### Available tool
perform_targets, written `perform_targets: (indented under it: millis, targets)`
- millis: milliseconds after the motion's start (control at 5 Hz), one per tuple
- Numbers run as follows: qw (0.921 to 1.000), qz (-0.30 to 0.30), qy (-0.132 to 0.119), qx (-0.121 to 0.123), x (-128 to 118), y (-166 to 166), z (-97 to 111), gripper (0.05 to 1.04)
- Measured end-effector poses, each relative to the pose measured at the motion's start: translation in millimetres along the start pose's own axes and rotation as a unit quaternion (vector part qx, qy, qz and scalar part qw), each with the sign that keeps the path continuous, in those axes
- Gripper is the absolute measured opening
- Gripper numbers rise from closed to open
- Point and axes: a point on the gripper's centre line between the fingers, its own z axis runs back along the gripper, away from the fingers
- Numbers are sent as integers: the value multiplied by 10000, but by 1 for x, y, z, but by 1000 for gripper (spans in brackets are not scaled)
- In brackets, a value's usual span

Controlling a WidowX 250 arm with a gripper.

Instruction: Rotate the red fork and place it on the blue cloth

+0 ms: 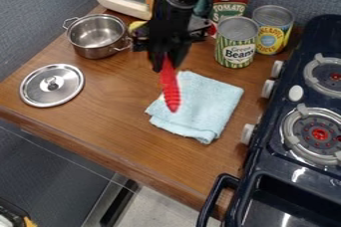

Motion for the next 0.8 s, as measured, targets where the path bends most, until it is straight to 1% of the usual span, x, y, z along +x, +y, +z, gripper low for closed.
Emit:
perform_targets:
  millis: [200,400,600,800]
  targets:
    - [9928,1194,-2,-26,0,8,-6,333]
    - [9697,2442,13,50,-8,17,-18,333]
    - [9426,3333,-41,206,-8,22,-18,333]
    - [9340,3547,50,432,-11,27,-28,333]
